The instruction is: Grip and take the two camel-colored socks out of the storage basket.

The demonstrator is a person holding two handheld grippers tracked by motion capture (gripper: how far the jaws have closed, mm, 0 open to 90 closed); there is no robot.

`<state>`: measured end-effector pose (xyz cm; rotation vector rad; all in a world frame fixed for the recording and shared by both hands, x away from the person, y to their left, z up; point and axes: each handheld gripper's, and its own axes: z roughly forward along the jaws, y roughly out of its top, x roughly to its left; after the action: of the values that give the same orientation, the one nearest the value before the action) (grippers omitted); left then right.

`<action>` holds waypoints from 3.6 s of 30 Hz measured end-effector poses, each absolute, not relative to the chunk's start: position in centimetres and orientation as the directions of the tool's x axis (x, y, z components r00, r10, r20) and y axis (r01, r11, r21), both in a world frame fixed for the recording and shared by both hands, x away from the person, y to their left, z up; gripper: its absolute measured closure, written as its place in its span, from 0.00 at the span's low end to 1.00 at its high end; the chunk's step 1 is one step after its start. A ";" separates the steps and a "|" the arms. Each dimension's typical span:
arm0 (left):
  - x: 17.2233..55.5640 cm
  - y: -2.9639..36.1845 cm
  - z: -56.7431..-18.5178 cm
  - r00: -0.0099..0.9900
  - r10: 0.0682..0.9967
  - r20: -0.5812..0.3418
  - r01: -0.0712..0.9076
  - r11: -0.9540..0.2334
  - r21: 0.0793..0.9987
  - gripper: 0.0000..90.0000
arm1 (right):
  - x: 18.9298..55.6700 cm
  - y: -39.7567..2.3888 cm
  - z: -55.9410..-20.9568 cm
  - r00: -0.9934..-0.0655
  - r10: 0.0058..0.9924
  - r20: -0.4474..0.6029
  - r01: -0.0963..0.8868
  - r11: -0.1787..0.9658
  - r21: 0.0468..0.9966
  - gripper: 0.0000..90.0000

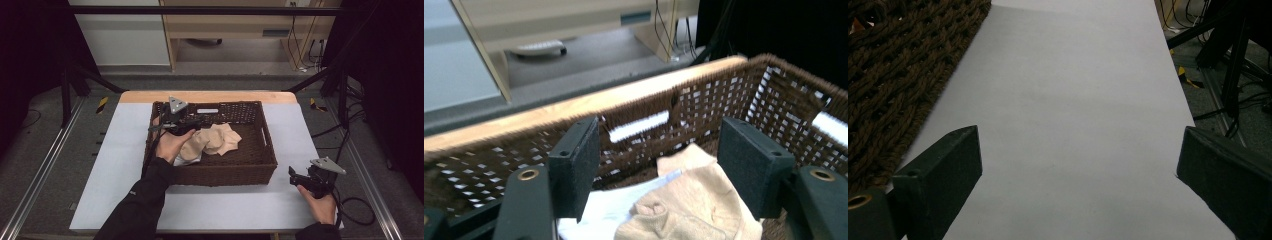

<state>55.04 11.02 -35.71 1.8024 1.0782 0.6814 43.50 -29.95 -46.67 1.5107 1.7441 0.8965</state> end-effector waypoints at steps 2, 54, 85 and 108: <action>55.4 10.7 -36.4 0.465 0.885 0.016 0.401 -0.226 0.888 0.37 | 43.5 -30.0 -46.7 -0.120 0.992 -0.041 0.546 0.101 0.832 0.05; 55.7 10.5 -40.9 0.494 0.869 -0.017 0.581 -0.315 0.750 0.93 | 43.7 -30.0 -47.0 -0.119 0.992 -0.044 0.568 0.105 0.816 0.05; 51.3 14.2 -31.1 0.553 0.830 -0.075 0.271 -0.094 0.958 0.94 | 43.5 -30.2 -46.7 -0.114 0.993 -0.039 0.549 0.095 0.831 0.05; 47.5 21.4 -27.7 0.514 0.853 -0.092 0.206 -0.019 0.978 0.94 | 43.2 -30.3 -46.6 -0.113 0.993 -0.032 0.534 0.088 0.841 0.05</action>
<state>47.53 21.37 -27.74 1.5367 0.9477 0.6628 43.25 -30.30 -46.59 1.5134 1.7263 0.9108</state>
